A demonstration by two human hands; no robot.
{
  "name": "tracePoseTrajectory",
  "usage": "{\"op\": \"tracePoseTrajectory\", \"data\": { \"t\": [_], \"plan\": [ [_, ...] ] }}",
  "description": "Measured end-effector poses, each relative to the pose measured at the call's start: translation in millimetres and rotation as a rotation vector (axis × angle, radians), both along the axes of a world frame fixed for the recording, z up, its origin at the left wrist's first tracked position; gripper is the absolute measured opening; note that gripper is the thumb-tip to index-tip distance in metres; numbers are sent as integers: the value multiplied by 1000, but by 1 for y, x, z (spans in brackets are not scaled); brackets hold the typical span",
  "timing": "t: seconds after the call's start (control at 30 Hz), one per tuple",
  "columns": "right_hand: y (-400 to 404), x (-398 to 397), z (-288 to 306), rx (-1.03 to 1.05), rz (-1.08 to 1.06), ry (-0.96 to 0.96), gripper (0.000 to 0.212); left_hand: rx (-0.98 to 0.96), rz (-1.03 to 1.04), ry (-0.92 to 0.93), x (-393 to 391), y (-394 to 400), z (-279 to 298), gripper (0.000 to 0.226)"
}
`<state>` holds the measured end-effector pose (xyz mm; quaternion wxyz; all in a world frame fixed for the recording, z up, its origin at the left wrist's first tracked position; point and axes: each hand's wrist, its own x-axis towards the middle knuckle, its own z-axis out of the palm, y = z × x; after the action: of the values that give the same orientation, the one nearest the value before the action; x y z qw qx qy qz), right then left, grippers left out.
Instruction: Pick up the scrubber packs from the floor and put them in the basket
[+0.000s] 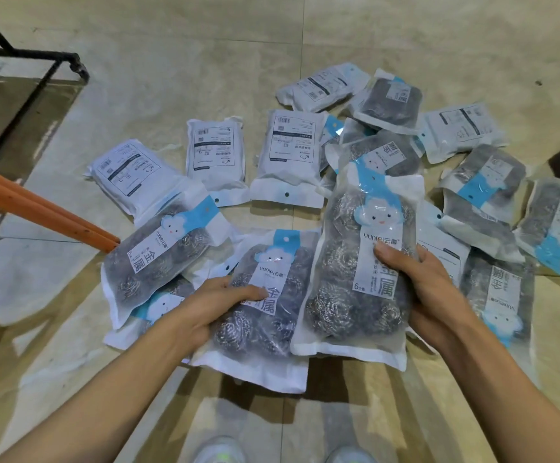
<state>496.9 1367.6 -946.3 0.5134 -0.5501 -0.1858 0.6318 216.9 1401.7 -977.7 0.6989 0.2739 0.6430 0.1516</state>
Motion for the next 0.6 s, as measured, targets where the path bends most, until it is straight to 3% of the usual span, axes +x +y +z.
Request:
{"op": "tracePoseTrajectory", "data": {
  "t": [0.17, 0.3, 0.43, 0.6],
  "plan": [
    [-5, 8, 19, 45, -3, -10, 57, 56, 99, -172, 2, -8, 16, 37],
    [-5, 16, 39, 100, -7, -86, 53, 319, 63, -150, 9, 0, 49, 54],
    [1, 27, 63, 120, -58, -142, 55, 530, 144, -129, 13, 25, 93, 44],
    [8, 36, 125, 114, -72, -152, 47, 668, 166, -102, 16, 37, 169, 52]
  ]
}}
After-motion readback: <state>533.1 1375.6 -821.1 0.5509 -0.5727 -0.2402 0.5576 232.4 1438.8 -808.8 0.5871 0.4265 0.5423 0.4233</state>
